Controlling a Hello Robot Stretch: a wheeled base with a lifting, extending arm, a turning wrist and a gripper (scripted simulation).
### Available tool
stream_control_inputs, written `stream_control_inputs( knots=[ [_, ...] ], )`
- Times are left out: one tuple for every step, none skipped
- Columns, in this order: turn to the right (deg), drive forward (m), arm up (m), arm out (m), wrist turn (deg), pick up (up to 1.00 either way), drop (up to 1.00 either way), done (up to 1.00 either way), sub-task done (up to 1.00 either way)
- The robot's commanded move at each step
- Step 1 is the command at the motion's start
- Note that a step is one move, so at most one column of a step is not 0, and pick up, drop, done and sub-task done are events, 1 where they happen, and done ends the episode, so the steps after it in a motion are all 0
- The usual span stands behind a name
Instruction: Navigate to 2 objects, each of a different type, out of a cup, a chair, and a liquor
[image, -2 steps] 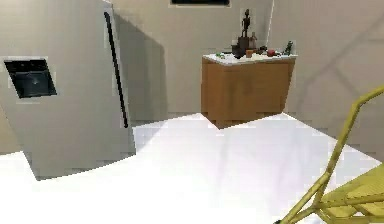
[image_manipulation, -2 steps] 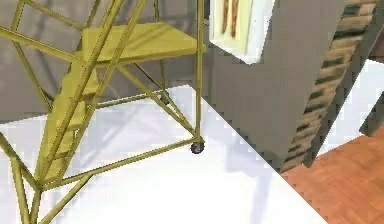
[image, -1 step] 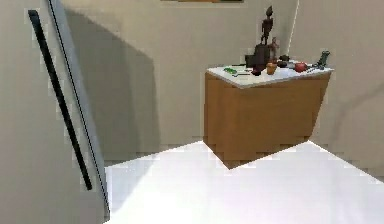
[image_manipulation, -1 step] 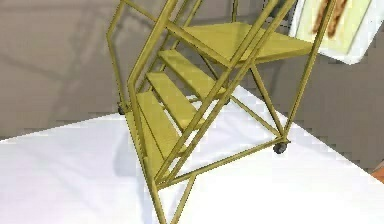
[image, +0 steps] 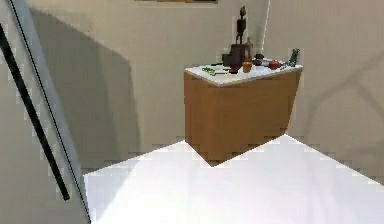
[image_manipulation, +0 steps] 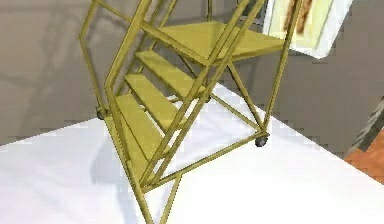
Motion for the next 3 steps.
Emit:
stream_control_inputs(
  knots=[
    [0.0,1.0,0.0,0.0,0.0,0.0,0.0,0.0,0.0],
    [9.0,0.0,0.0,0.0,0.0,0.0,0.0,0.0,0.0],
    [0.0,0.15,0.0,0.0,0.0,0.0,0.0,0.0,0.0]
  ],
)
